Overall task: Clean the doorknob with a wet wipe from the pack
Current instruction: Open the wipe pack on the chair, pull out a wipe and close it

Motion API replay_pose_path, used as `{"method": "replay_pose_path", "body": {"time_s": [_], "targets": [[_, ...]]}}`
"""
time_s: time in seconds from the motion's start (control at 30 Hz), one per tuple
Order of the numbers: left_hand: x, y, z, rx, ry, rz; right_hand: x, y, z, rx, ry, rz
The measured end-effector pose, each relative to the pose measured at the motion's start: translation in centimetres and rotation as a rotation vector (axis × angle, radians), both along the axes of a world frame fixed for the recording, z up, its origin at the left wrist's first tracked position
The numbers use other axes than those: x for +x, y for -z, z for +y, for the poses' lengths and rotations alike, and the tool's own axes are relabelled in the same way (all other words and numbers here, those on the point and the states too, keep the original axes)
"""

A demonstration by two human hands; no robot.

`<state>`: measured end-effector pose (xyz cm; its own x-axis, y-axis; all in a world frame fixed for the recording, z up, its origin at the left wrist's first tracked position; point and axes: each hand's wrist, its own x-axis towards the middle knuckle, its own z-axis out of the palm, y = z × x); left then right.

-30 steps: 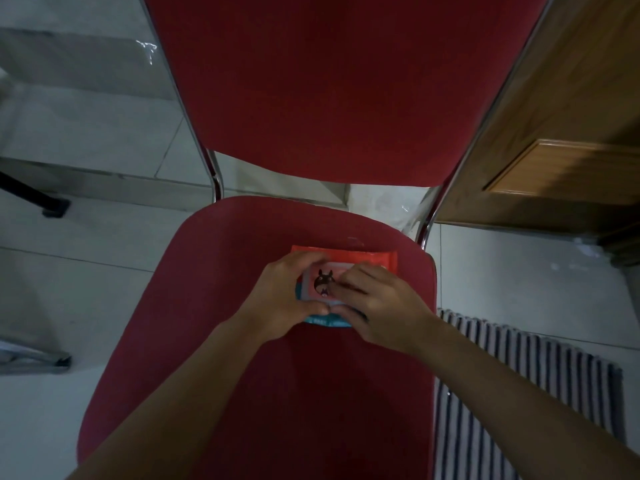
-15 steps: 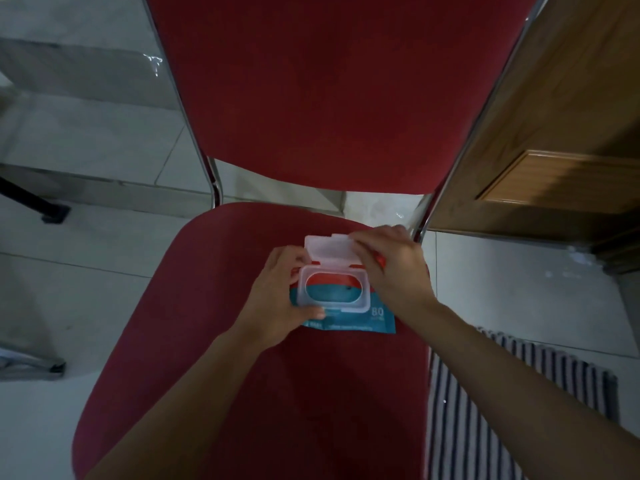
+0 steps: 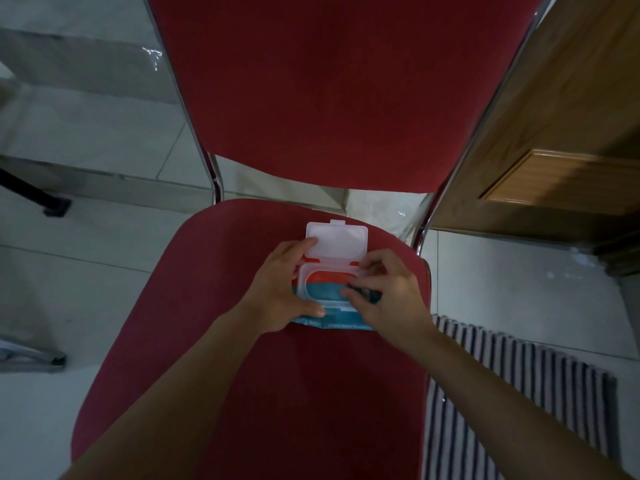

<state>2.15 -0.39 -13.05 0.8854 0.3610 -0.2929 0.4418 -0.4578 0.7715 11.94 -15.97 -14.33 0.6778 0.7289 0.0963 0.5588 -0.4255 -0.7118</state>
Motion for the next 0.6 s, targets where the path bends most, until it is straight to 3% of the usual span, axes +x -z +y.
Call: {"method": "replay_pose_path", "body": {"time_s": [0.2,0.4,0.6], "targets": [[0.0,-0.2,-0.1,0.009,-0.006,0.012,0.1,-0.7,1.3,-0.069,0.207,0.247],[-0.3,-0.6,-0.9,-0.059,-0.122,-0.023,0.4,-1.4,2.0,-0.172,0.200,0.346],[0.3,-0.6,-3.9,0.100,-0.282,-0.123,0.7,-2.3,2.9,-0.151,0.266,0.733]]}}
